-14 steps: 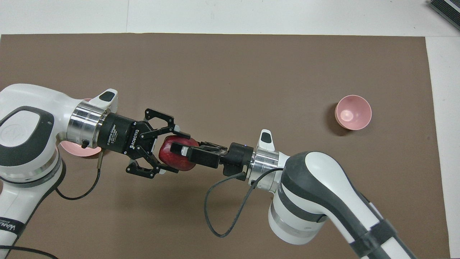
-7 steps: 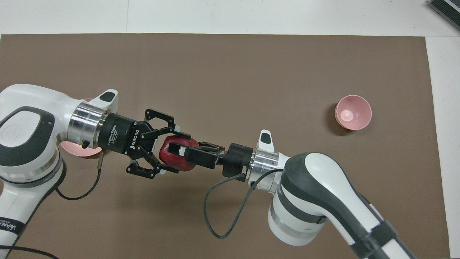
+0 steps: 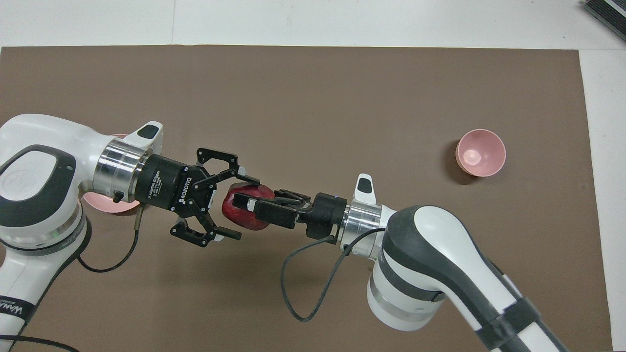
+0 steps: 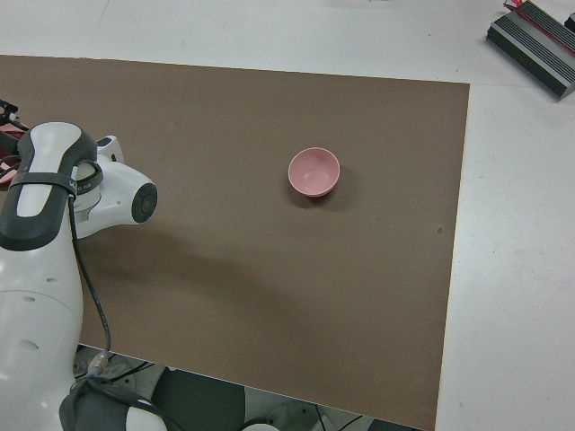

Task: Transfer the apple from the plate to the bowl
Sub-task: 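Open the left gripper to release the apple to the right gripper, then carry the apple with the right gripper over the pink bowl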

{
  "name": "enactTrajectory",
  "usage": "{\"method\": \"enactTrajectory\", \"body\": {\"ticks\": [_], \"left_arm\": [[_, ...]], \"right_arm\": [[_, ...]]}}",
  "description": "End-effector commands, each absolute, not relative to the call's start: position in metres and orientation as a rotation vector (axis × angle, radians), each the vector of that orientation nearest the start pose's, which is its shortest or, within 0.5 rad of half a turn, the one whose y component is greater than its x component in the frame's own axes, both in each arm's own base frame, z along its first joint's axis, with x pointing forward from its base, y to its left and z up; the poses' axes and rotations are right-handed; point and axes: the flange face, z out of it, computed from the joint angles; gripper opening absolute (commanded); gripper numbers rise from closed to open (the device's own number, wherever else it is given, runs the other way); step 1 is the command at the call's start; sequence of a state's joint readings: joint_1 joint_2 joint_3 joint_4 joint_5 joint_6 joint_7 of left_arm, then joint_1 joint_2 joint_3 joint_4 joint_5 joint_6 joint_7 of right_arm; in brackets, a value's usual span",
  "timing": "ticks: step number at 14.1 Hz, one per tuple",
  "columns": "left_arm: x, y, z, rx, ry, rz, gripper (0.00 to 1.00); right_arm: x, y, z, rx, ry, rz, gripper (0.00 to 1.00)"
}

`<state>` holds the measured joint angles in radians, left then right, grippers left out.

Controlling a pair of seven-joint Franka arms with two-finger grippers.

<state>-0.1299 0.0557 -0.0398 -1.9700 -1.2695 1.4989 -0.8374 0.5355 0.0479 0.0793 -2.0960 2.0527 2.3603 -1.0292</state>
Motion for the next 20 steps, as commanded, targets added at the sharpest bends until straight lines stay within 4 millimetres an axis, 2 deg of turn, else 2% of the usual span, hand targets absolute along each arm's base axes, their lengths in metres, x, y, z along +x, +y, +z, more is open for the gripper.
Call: {"method": "enactTrajectory", "body": {"ticks": [1, 4, 6, 8, 10, 13, 16, 20], "left_arm": [[0.509, -0.196, 0.491, 1.767, 0.915, -1.163, 1.00], [0.519, -0.191, 0.496, 1.939, 0.963, -1.018, 1.00], [0.522, -0.191, 0.489, 2.014, 0.999, -0.946, 1.00], [0.524, -0.184, 0.482, 2.096, 1.013, -0.895, 1.00], [0.530, -0.175, 0.476, 2.209, 1.046, -0.780, 1.00], [0.532, -0.183, 0.467, 2.491, 1.020, -0.558, 1.00], [0.538, -0.174, 0.464, 2.578, 1.026, -0.452, 1.00], [0.555, -0.153, 0.459, 2.718, 0.966, -0.229, 1.00]], "right_arm": [[0.478, 0.331, 0.439, -1.767, -0.101, -0.462, 0.26], [0.492, 0.312, 0.427, -1.886, -0.222, -0.468, 0.26], [0.508, 0.286, 0.414, -1.999, -0.332, -0.474, 0.26], [0.521, 0.270, 0.401, -2.131, -0.482, -0.445, 0.26], [0.539, 0.245, 0.391, -2.294, -0.683, -0.409, 0.26], [0.558, 0.205, 0.395, -2.471, -0.960, -0.354, 0.26], [0.567, 0.164, 0.395, -2.590, -1.184, -0.223, 0.26], [0.583, 0.092, 0.415, -2.749, -1.211, -0.026, 0.27]]}}
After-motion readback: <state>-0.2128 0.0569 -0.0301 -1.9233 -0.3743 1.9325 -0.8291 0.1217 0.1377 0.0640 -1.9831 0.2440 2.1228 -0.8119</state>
